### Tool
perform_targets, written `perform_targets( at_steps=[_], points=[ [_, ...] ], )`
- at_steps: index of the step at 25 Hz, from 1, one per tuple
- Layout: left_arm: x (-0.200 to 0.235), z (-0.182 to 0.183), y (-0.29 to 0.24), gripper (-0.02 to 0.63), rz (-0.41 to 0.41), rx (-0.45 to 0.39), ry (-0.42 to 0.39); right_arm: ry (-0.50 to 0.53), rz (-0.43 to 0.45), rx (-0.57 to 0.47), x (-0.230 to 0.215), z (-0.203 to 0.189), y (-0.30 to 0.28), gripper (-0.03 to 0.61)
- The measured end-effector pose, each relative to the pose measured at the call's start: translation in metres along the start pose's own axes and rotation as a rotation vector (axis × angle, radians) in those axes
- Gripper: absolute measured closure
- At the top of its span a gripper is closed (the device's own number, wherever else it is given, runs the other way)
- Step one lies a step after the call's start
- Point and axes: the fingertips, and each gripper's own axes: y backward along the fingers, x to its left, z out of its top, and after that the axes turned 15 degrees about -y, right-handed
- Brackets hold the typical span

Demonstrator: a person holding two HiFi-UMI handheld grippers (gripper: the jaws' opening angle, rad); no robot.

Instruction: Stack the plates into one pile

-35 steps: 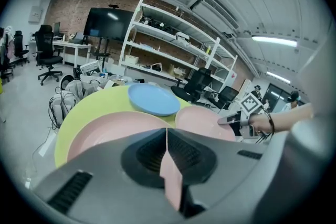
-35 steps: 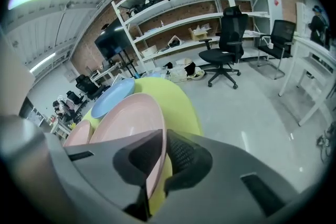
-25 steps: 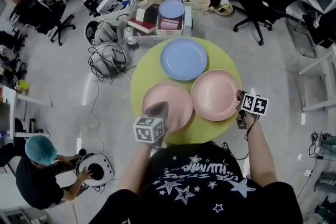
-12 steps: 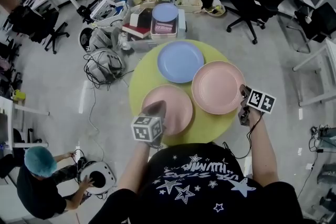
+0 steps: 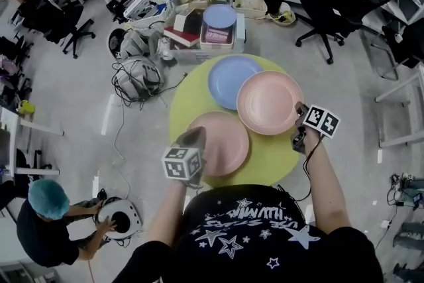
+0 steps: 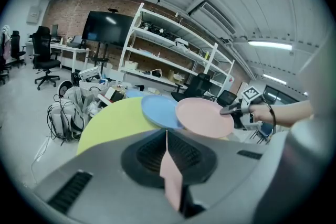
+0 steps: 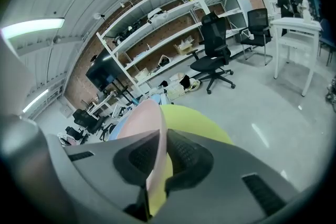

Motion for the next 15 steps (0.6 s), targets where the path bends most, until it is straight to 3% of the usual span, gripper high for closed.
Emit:
perform_targets(
  at_steps=[15],
  points=[
    [0.033, -0.011, -0.002, 0.595, 0.068, 0.038, 0.066, -0.141, 0.013, 0.076, 0.038, -0.020, -0.083, 0.537]
  ],
)
